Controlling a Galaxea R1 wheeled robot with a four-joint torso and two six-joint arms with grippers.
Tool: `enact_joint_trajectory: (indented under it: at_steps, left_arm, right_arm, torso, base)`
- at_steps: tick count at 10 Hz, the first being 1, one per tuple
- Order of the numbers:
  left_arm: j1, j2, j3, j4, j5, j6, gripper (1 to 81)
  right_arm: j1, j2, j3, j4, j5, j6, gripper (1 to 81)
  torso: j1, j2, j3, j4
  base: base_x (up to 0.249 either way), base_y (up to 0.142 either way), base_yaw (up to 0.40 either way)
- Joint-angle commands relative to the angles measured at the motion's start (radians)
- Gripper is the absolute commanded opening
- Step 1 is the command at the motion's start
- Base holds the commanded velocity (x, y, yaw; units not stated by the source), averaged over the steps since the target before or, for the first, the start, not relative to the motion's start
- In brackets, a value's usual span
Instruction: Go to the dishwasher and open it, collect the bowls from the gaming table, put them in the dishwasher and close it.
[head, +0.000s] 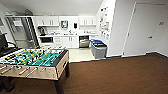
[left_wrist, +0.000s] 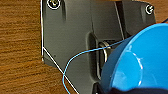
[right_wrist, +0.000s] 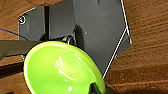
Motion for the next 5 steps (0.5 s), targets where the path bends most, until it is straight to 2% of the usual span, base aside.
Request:
enact_joint_trajectory:
  at_steps: [1,5]
  left_arm:
    - [-0.045,0.017,0.019,0.005,0.085,-0.001,1.0]
    - [-0.045,0.016,0.019,0.005,0.085,-0.001,1.0]
  right_arm:
    - [0.04,-0.012,0.0,-0.008,-0.058,-0.003,1.0]
    - [0.04,-0.011,0.0,-0.009,-0.058,-0.003,1.0]
  torso:
    - [0.0,0.0,0.0,0.0]
    - [0.0,0.0,0.0,0.0]
  base:
    - [0.194,0.0,0.0]
    - [0.194,0.0,0.0]
